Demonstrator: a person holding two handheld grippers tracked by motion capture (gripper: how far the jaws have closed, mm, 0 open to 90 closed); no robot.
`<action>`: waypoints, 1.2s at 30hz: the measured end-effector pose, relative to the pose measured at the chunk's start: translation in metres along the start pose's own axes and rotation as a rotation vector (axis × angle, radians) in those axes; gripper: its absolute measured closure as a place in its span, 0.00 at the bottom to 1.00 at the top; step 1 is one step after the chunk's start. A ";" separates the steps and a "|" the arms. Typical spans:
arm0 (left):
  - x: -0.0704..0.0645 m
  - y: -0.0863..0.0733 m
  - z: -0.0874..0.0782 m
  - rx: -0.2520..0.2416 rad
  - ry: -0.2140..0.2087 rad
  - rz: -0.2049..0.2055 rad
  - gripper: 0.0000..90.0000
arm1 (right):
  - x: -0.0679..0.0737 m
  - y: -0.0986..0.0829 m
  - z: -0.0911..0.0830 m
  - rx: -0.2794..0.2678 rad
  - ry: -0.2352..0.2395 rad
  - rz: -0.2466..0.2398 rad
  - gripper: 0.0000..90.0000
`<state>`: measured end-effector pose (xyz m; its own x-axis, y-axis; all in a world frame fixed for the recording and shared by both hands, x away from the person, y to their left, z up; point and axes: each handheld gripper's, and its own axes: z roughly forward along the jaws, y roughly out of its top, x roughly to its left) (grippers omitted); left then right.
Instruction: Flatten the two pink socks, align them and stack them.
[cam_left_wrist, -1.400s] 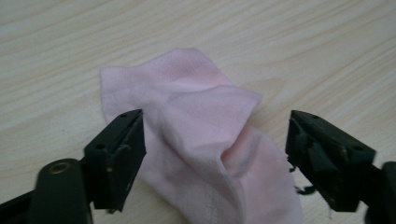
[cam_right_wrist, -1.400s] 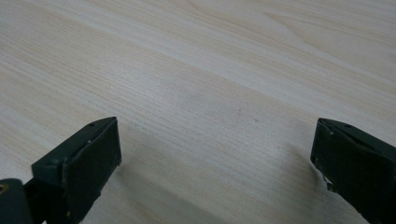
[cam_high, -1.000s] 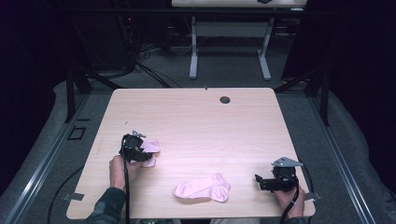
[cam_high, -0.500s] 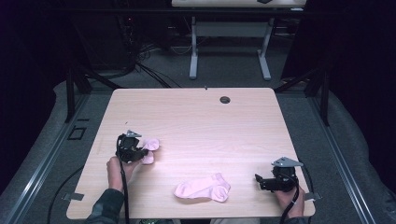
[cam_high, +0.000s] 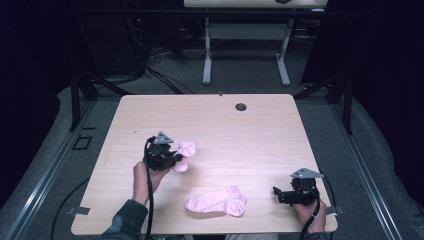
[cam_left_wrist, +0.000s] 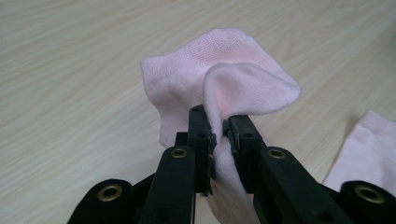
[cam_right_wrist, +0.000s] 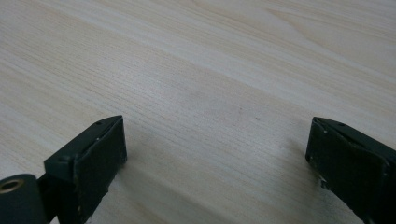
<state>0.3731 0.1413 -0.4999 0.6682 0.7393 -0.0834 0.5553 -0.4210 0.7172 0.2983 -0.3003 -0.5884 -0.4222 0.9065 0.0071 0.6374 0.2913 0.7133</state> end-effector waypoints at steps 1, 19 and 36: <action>-0.004 0.002 0.005 0.007 -0.014 0.006 0.91 | 0.000 0.000 0.000 0.003 0.000 -0.003 0.05; -0.044 0.010 0.064 0.084 -0.131 0.029 0.39 | -0.001 0.000 -0.001 -0.004 0.010 0.004 0.06; -0.021 -0.011 0.025 0.053 -0.084 -0.047 0.23 | 0.022 0.056 -0.013 -0.082 0.166 -0.024 0.15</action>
<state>0.3650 0.1173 -0.5237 0.6784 0.7134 -0.1755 0.6110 -0.4152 0.6740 0.3163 -0.2680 -0.5398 -0.5416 0.8346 0.1003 0.5740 0.2801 0.7695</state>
